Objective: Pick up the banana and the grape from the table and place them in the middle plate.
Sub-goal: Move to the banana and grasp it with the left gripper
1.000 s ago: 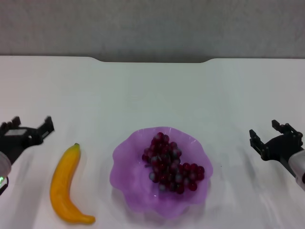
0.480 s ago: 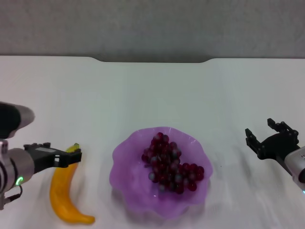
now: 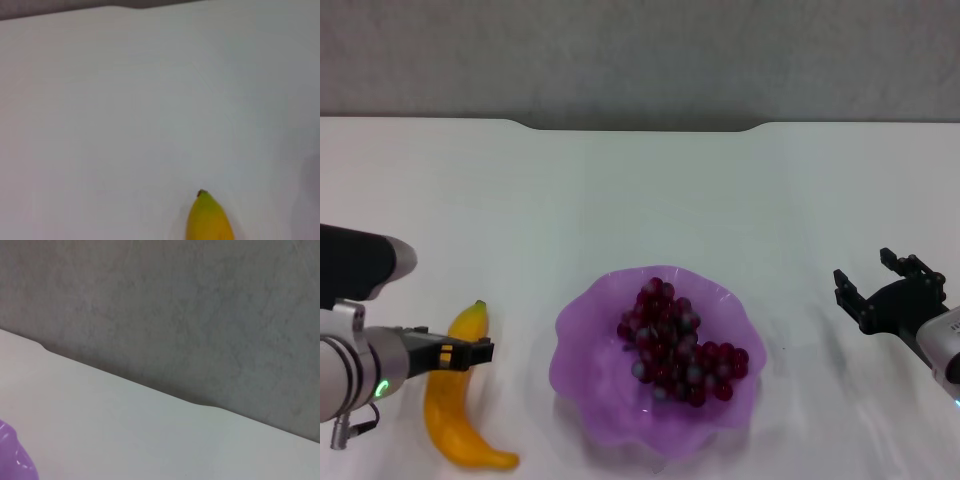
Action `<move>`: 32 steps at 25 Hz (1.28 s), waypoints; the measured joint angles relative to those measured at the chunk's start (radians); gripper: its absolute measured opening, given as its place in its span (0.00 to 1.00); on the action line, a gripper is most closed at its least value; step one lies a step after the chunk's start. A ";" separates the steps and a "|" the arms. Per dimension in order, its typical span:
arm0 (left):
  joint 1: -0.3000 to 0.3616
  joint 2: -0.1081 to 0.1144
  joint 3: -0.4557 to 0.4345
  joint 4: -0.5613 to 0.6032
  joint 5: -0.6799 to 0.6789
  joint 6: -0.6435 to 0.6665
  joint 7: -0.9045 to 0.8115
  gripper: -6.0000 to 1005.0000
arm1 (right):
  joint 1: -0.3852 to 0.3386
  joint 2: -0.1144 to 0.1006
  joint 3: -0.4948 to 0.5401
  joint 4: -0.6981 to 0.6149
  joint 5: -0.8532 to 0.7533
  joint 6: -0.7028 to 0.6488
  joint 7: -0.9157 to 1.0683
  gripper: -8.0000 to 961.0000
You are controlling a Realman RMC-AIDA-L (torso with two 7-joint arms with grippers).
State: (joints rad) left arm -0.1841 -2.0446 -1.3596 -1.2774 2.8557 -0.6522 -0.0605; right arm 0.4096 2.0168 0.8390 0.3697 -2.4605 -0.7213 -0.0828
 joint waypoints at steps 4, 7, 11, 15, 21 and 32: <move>-0.014 0.000 0.013 0.028 0.012 -0.001 -0.025 0.82 | 0.000 0.000 0.000 0.000 0.000 -0.001 0.000 0.70; -0.032 0.000 0.014 0.062 0.012 0.006 -0.034 0.82 | 0.001 0.000 0.000 0.000 0.000 -0.002 0.000 0.70; -0.064 -0.002 0.016 0.121 0.013 0.014 -0.038 0.82 | 0.001 0.000 0.000 0.001 0.000 -0.007 0.000 0.70; -0.083 -0.002 0.019 0.159 0.013 0.032 -0.046 0.82 | 0.001 0.000 0.000 0.002 0.000 -0.007 0.000 0.70; -0.082 -0.002 0.020 0.162 0.013 0.038 -0.050 0.82 | 0.001 -0.001 0.000 0.002 0.002 -0.006 0.000 0.70; -0.079 -0.001 0.012 0.158 0.013 0.039 -0.051 0.67 | -0.001 -0.001 0.000 0.001 0.002 -0.010 0.000 0.70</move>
State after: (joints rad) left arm -0.2633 -2.0455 -1.3474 -1.1198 2.8685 -0.6134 -0.1116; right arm 0.4081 2.0155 0.8391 0.3712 -2.4586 -0.7318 -0.0828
